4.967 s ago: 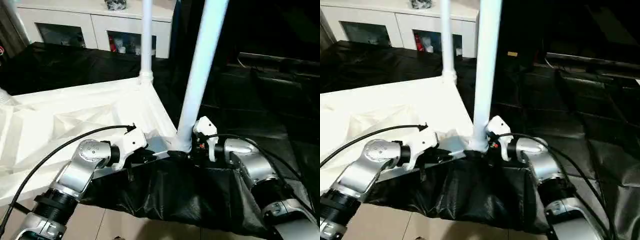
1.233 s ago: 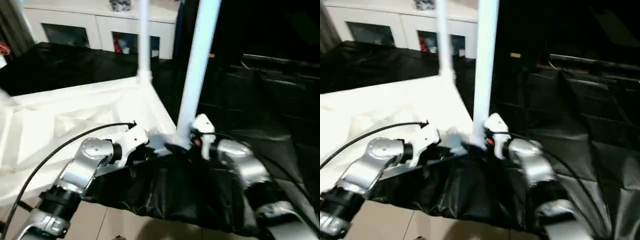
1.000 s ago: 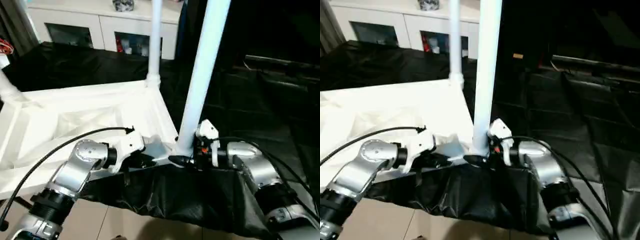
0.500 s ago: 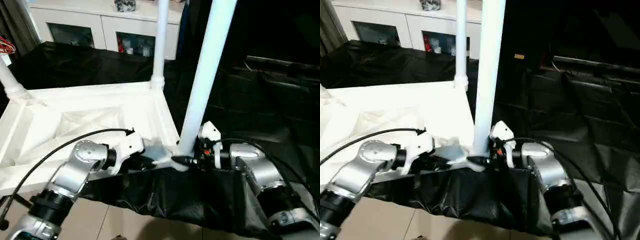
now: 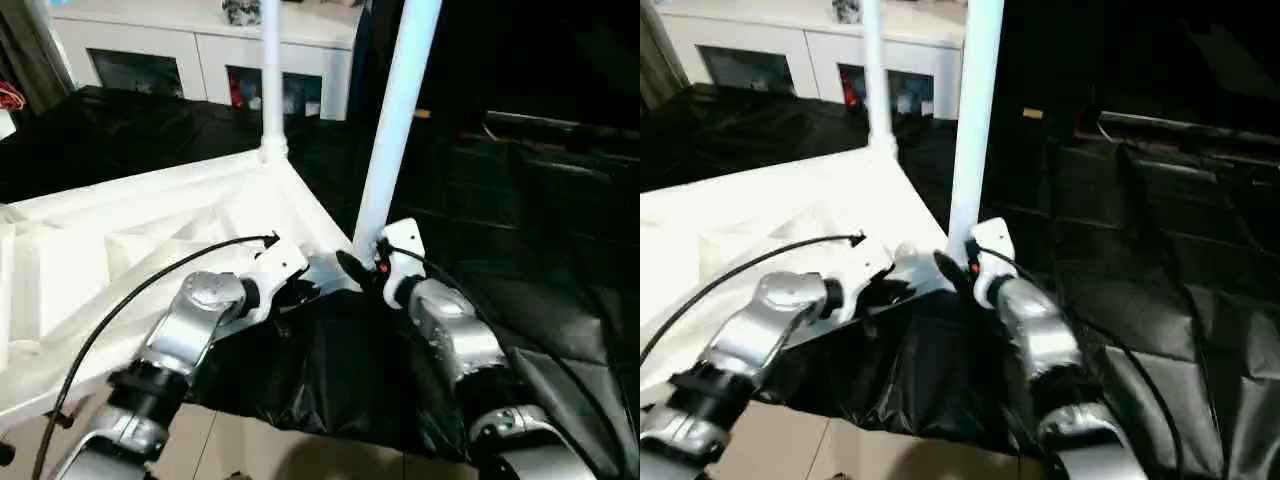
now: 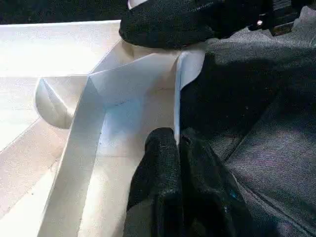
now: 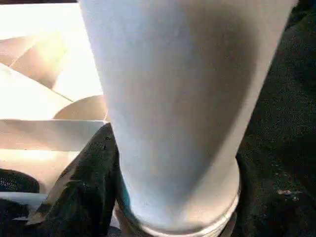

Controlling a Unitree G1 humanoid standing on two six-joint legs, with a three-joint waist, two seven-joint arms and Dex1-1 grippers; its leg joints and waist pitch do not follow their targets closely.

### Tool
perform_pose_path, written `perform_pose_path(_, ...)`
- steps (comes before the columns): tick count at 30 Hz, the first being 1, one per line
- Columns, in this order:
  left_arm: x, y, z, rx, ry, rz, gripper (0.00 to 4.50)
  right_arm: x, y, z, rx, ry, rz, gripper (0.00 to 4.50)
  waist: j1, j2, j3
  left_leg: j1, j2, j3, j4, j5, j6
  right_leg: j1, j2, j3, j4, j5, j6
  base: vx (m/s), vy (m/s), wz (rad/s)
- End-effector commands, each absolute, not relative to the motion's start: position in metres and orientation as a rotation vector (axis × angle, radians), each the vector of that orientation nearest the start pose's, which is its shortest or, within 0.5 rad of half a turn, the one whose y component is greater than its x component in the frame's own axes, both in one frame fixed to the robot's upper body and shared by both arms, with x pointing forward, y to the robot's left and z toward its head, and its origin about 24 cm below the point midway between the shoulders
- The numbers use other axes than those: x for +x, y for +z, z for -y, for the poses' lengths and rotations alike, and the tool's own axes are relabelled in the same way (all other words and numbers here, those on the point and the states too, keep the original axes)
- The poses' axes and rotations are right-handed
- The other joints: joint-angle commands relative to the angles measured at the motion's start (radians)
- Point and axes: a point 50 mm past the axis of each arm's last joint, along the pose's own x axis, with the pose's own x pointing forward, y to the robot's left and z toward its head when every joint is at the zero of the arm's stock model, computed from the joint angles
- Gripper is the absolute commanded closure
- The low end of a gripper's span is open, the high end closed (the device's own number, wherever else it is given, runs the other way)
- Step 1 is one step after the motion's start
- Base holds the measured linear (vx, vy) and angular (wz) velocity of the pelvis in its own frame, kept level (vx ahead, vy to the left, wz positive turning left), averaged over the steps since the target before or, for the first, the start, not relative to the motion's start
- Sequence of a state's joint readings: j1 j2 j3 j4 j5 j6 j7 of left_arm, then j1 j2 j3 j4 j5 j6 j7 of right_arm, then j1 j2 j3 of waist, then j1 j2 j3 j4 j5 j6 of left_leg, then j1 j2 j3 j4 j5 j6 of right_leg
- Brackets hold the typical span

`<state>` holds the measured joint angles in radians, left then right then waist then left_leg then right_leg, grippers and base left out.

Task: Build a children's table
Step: Rotate leg to tighten

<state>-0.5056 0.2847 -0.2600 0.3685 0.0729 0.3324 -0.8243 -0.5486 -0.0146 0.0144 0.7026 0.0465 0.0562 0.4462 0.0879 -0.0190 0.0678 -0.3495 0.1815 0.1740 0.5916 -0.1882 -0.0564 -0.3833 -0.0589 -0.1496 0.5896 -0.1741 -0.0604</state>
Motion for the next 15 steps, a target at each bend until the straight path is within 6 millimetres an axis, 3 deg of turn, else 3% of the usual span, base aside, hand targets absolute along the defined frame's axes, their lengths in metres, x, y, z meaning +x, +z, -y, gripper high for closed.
perform_pose_path(1,0.325,0.071,-0.095,0.393,-0.968,-0.294,4.50,0.320,0.026,0.046,0.046,0.811,-0.255,1.06,-0.004,0.002,-0.071,0.006,0.067,-0.024,-0.066,-0.148,0.044,0.051,-0.120,0.089,-0.081,-0.308,-0.098,0.000,0.000,0.00)
perform_pose_path(4,0.319,0.073,-0.098,0.379,-1.032,-0.279,4.50,0.323,0.031,0.059,0.003,0.870,-0.262,0.65,-0.004,0.001,-0.070,0.005,0.066,-0.024,-0.066,-0.158,0.049,0.053,-0.120,0.087,-0.085,-0.336,-0.089,0.000,0.000,0.00)
perform_pose_path(7,0.313,0.073,-0.103,0.386,-1.081,-0.282,4.50,0.322,0.036,0.070,-0.044,0.953,-0.253,0.59,-0.003,0.005,-0.071,0.006,0.068,-0.026,-0.066,-0.150,0.055,0.052,-0.119,0.087,-0.081,-0.307,-0.099,0.000,0.000,0.00)
perform_pose_path(10,0.309,0.072,-0.106,0.390,-1.116,-0.285,4.50,0.320,0.038,0.078,-0.076,1.012,-0.255,0.59,-0.005,0.002,-0.071,0.000,0.066,-0.023,-0.063,-0.131,0.070,0.056,-0.118,0.088,-0.077,-0.273,-0.110,0.000,0.000,0.00)
perform_pose_path(15,0.298,0.073,-0.112,0.376,-1.222,-0.287,4.50,0.310,0.040,0.100,-0.133,1.192,-0.286,0.59,-0.002,0.005,-0.068,0.002,0.068,-0.023,-0.063,-0.147,0.081,0.055,-0.115,0.086,-0.081,-0.292,-0.110,0.000,0.000,0.00)
